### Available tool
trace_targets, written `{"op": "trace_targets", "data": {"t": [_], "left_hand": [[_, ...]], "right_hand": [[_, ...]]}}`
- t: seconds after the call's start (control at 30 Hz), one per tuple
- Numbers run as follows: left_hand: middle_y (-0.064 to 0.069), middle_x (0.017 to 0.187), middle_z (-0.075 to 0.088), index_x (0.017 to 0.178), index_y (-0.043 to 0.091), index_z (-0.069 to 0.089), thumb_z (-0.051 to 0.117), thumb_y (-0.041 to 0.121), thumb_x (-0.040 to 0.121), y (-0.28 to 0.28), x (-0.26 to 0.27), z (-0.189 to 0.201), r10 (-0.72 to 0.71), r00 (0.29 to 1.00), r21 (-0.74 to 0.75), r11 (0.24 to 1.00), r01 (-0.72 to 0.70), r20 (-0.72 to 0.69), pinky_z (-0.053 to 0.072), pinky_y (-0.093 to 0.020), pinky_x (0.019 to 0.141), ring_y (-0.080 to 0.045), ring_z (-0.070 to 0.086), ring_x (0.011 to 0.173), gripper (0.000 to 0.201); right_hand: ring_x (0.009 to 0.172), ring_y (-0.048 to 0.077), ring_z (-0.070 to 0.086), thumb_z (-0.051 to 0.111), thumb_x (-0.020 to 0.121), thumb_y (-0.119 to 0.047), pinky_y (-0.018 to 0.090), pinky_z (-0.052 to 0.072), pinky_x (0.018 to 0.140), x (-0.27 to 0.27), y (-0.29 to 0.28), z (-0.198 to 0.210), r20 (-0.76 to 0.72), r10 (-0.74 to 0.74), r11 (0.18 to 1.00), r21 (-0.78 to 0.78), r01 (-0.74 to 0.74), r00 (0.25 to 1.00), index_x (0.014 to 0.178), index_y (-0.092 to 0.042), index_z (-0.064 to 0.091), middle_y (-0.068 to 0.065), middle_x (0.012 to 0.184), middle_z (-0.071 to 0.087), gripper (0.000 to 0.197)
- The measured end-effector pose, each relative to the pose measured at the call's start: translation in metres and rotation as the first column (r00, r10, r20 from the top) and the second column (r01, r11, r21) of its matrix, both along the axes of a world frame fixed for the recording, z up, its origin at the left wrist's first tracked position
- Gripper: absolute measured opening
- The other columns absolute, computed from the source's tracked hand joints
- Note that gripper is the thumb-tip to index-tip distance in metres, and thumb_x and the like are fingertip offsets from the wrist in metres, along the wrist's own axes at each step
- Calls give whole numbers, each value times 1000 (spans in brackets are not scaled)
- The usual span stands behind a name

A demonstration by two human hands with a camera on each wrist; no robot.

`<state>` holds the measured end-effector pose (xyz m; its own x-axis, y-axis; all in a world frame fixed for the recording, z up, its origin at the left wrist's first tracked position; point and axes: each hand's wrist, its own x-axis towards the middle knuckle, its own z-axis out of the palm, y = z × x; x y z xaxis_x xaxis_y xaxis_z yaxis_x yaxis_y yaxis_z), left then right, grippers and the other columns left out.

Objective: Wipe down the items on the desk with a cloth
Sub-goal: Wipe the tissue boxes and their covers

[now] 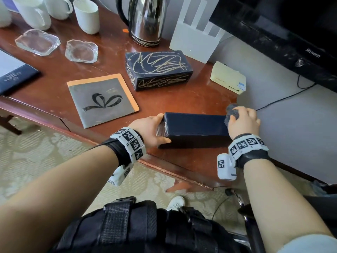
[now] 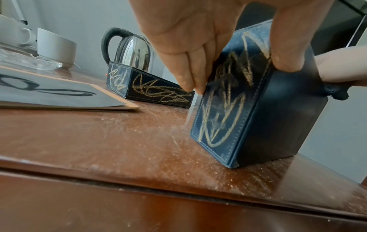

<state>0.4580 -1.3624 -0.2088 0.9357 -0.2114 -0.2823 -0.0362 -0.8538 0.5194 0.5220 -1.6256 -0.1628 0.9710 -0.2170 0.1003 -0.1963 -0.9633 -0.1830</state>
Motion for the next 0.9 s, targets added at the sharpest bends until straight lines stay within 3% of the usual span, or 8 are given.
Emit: {"op": "trace_targets", "data": {"t": [0.1, 0.23, 0.3, 0.37, 0.5, 0.67, 0.8, 0.9], "left_hand": [[-4, 137, 48, 148, 23, 16, 61, 56, 79, 0, 1, 1, -15, 1000, 2, 1000, 15, -12, 43, -35, 98, -22, 50, 120, 89], [-6, 128, 54, 142, 21, 30, 62, 49, 80, -3, 3, 4, -5, 1000, 10, 1000, 6, -14, 42, -32, 91, -26, 53, 115, 76], [-4, 103, 59, 113, 20, 52, 61, 36, 81, -3, 3, 6, -8, 1000, 36, 999, 9, -6, 43, -33, 81, -30, 56, 105, 37], [-2, 88, 57, 87, 22, 50, 58, 30, 80, -2, 2, 8, -8, 1000, 50, 999, 9, -15, 43, -33, 75, -31, 57, 96, 14], [-8, 132, 52, 142, 20, 30, 64, 45, 81, -4, 1, 11, 3, 1000, 24, 1000, -3, -10, 43, -31, 91, -26, 52, 117, 75], [-6, 137, 48, 149, 22, 13, 61, 51, 82, -4, 2, 7, -3, 1000, 54, 999, 4, -15, 42, -31, 91, -25, 50, 119, 87], [-6, 135, 50, 148, 24, 16, 61, 51, 81, -5, 1, 6, -1, 1000, 37, 999, 1, 4, 44, -33, 91, -25, 52, 116, 85], [-6, 131, 53, 147, 24, 18, 61, 50, 82, -6, 1, 6, -11, 1000, 51, 999, 10, 18, 45, -33, 87, -25, 54, 112, 82]], "right_hand": [[118, 37, 40, 45, 92, -16, 38, 37, 96, -4, 20, 7, 10, 26, 991, 130, -28, 1000, 118, -20, 55, 10, 133, 40, 28], [108, 30, 46, 54, 86, -16, 35, 37, 91, -54, 99, 0, 102, 520, 830, 175, -530, 848, 113, -22, 61, 6, 122, 50, 29], [105, 30, 46, 58, 84, -16, 37, 39, 88, -74, 124, -5, 117, 623, 751, 186, -634, 773, 111, -21, 63, 5, 119, 53, 28], [98, 34, 52, 58, 81, -17, 42, 45, 81, -79, 126, -13, 177, 637, 745, 109, -658, 751, 106, -20, 65, 7, 114, 58, 27], [91, 36, 58, 48, 81, -23, 42, 49, 77, -72, 92, -29, 226, 628, 769, -35, -638, 744, 100, -19, 66, 9, 109, 61, 27], [95, 41, 56, 44, 84, -23, 42, 41, 86, -47, 7, -29, 251, 331, 943, -57, -327, 910, 99, -9, 65, 18, 109, 59, 28], [114, 39, 43, 49, 93, -16, 40, 31, 99, -29, -25, -15, 119, 124, 992, 7, -126, 985, 119, -11, 58, 16, 130, 47, 27], [116, 33, 40, 50, 93, -16, 37, 31, 99, -38, 5, -3, 129, 153, 984, 67, -163, 980, 121, -16, 56, 10, 131, 44, 29]]}}
